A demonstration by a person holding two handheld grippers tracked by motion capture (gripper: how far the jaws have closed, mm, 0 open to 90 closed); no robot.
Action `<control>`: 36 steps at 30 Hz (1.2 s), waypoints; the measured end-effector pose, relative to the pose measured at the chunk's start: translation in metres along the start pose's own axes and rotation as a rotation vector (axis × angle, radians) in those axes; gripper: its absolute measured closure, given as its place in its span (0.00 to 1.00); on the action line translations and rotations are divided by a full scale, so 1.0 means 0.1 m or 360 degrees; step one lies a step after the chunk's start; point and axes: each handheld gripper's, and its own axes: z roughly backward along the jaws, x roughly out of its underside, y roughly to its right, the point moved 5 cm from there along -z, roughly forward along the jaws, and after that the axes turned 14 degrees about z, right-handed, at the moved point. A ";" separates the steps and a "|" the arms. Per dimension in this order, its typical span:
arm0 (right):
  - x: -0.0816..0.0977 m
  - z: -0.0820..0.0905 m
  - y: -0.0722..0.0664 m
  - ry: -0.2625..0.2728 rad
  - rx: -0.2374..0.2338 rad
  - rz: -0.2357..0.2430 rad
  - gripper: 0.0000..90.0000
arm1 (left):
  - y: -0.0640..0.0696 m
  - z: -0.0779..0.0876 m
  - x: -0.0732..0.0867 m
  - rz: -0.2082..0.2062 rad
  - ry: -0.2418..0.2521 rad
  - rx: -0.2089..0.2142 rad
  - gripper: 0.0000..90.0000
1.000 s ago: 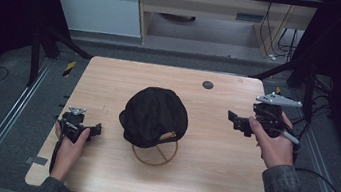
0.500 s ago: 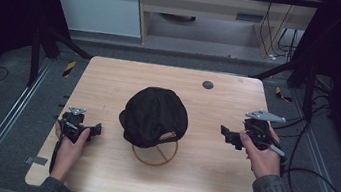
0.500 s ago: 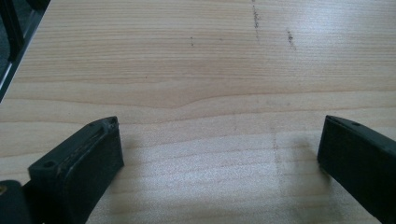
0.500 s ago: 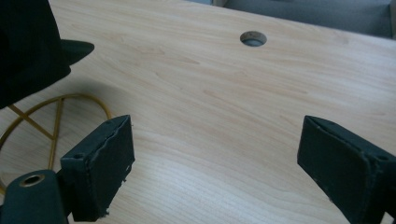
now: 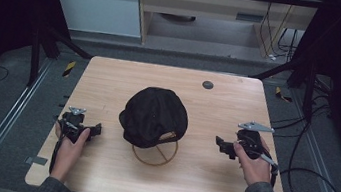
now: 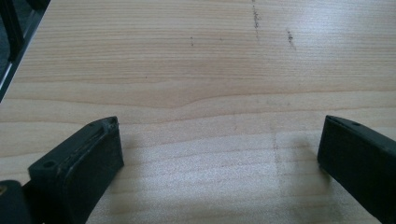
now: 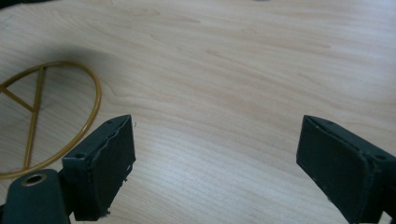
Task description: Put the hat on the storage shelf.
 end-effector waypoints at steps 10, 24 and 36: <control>0.20 -0.16 -0.10 -0.0046 -0.0038 -0.0019 0.14 | 0.00 0.00 0.00 0.0000 0.0000 0.0000 0.00; 0.34 -0.38 -0.23 -0.0045 -0.0094 -0.0109 0.14 | 0.00 0.00 0.00 0.0000 0.0000 0.0000 0.00; 0.28 -0.65 -0.32 -0.0040 -0.0063 -0.0130 0.15 | 0.00 0.00 0.00 0.0000 0.0000 0.0000 0.00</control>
